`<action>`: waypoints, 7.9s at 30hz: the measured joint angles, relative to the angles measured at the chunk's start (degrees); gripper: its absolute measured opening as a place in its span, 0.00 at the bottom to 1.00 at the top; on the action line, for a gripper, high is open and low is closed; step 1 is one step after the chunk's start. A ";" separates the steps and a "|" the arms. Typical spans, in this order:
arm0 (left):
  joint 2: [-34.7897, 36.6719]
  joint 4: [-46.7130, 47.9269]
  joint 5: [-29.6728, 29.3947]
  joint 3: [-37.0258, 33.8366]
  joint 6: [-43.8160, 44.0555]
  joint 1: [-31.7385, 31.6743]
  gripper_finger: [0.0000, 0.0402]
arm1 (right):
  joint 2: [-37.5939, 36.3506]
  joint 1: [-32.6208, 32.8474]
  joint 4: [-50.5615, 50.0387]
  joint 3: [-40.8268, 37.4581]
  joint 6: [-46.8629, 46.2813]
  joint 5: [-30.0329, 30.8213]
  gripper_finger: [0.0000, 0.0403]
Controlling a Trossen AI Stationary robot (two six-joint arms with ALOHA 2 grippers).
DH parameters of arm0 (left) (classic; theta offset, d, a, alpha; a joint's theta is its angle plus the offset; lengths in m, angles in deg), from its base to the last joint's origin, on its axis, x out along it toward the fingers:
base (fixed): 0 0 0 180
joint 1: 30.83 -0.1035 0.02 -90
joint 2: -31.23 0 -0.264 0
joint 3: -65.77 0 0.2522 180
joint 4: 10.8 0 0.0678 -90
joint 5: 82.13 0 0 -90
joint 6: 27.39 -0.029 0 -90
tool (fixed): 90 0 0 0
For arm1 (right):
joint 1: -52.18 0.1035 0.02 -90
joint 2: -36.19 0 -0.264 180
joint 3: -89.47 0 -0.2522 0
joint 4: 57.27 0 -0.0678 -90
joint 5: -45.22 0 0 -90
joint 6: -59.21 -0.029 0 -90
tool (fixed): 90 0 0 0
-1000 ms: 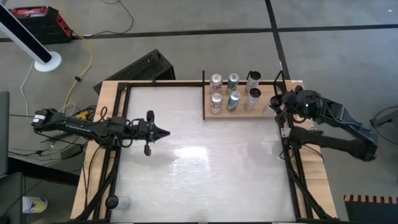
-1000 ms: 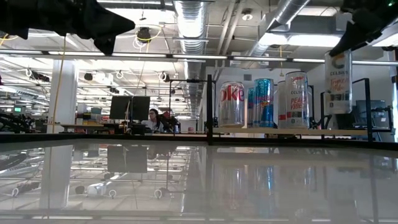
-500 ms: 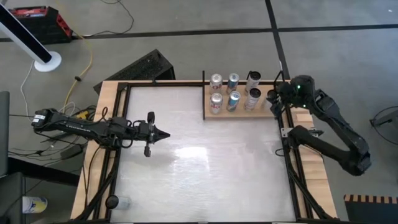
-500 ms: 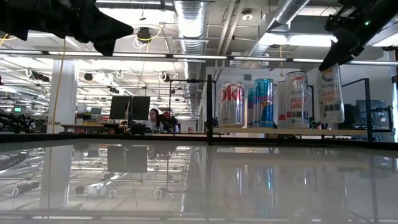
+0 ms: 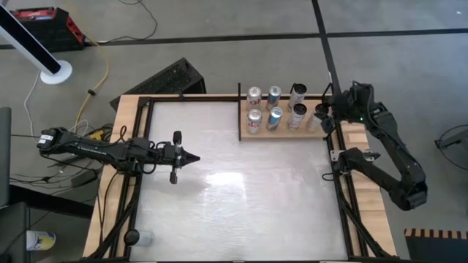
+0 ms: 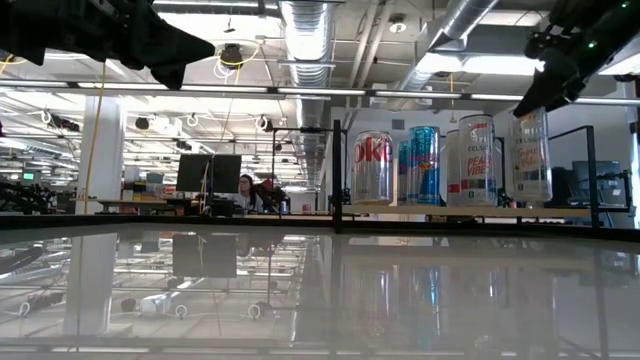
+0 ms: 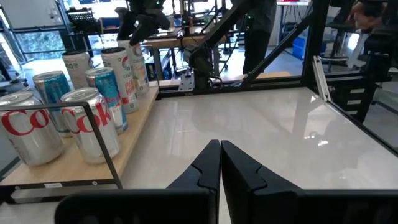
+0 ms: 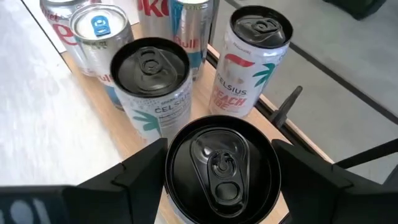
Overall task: Place canned beverage on shelf
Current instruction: Put the top white-yellow soda can on the shelf
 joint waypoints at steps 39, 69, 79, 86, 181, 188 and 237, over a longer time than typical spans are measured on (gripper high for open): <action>0.00 0.26 0.39 0.00 1.41 -0.02 0.00 | 1.50 0.42 -0.22 0.07 -0.63 0.75 0.79; 0.00 0.02 0.31 0.00 -1.31 -0.01 0.00 | -5.97 25.89 -16.58 5.95 -22.32 4.73 0.39; 0.00 0.24 0.28 0.00 -1.07 -0.02 0.00 | -5.63 38.98 -14.43 -1.40 -32.77 20.42 0.07; 0.00 0.89 0.28 0.00 -1.64 0.00 0.00 | -5.59 48.35 -16.11 -3.21 -41.97 34.20 0.04; -0.02 3.47 0.33 -0.02 0.46 0.00 0.00 | 22.15 41.70 -18.36 4.68 -51.60 66.26 0.04; -0.02 3.71 0.35 -0.02 1.14 0.00 0.00 | 22.05 39.73 -20.00 4.68 -49.68 61.81 0.04; -0.02 3.89 0.26 -0.02 -0.02 -0.02 0.00 | 23.33 27.22 -10.04 9.42 -41.57 49.74 0.04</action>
